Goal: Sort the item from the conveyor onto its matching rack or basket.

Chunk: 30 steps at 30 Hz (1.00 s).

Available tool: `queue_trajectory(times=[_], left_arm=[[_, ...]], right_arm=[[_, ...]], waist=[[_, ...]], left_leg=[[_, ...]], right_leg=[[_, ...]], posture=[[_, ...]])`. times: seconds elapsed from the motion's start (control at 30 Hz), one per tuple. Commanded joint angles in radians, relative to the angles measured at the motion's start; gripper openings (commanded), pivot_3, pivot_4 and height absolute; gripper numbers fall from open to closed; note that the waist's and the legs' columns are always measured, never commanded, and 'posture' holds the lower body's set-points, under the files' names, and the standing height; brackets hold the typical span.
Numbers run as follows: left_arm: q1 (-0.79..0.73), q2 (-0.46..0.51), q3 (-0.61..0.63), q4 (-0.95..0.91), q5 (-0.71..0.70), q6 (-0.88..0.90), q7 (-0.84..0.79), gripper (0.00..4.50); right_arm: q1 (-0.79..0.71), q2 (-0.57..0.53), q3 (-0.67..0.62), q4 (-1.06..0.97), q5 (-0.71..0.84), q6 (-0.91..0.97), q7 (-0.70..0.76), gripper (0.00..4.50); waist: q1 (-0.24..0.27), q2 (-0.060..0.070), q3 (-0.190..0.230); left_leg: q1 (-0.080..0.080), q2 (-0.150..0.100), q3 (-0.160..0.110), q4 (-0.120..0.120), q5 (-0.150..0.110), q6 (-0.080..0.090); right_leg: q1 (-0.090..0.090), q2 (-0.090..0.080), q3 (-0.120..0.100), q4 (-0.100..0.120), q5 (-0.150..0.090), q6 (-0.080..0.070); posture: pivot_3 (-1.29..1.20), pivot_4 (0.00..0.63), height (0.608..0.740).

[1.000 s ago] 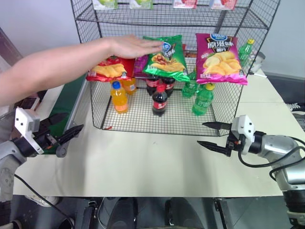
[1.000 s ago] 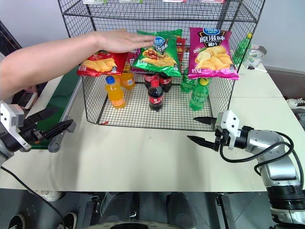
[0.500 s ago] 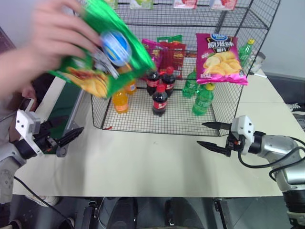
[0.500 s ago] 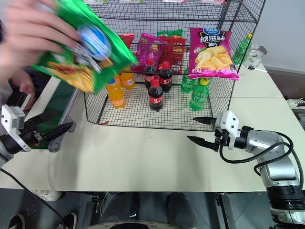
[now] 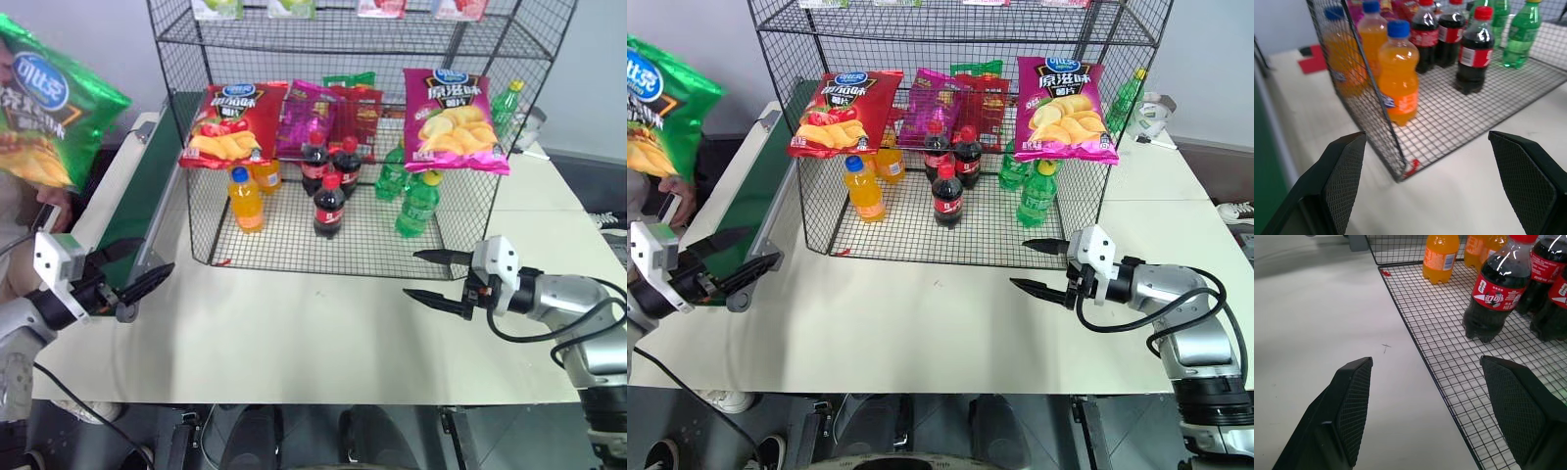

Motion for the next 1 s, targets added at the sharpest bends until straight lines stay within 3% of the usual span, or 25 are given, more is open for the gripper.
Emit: queue_trajectory(times=[0.03, 0.23, 0.47, 1.0], left_arm=[[-0.021, -0.001, 0.018, 0.007, 0.026, -0.048, 0.034, 4.28], [-0.036, 0.022, 0.002, 0.007, 0.022, 0.063, 0.094, 4.28], [-0.032, 0.057, 0.021, -0.011, -0.079, 0.194, 0.006, 4.28], [0.029, 0.044, 0.048, -0.015, -0.024, 0.121, 0.053, 4.28]], right_arm=[[-0.014, -0.004, -0.006, -0.01, 0.005, -0.019, 0.004, 3.65], [-0.009, 0.002, 0.0, -0.019, 0.004, -0.018, 0.001, 3.65], [-0.019, 0.01, 0.01, -0.018, 0.002, -0.021, -0.003, 3.65], [-0.061, 0.018, 0.047, -0.021, 0.006, -0.017, 0.006, 3.65]], waist=[[0.0, 0.0, 0.0], [-0.001, 0.0, 0.0], [-0.001, 0.0, 0.0], [-0.001, 0.0, 0.0]], left_leg=[[0.0, 0.0, 0.0, 0.0, 0.0, 0.0], [0.0, 0.0, 0.0, 0.0, 0.0, 0.0], [0.0, 0.0, 0.0, 0.0, 0.0, 0.0], [0.0, 0.0, 0.0, 0.0, 0.0, 0.0]], right_leg=[[0.0, 0.0, 0.0, 0.0, 0.0, 0.0], [0.0, 0.0, 0.0, 0.0, 0.0, 0.0], [0.0, 0.0, 0.0, 0.0, 0.0, 0.0], [0.0, 0.0, 0.0, 0.0, 0.0, 0.0]], posture=[[0.0, 0.15, 0.739], [0.0, 0.15, 0.739], [0.0, 0.15, 0.739], [0.0, 0.15, 0.739]])
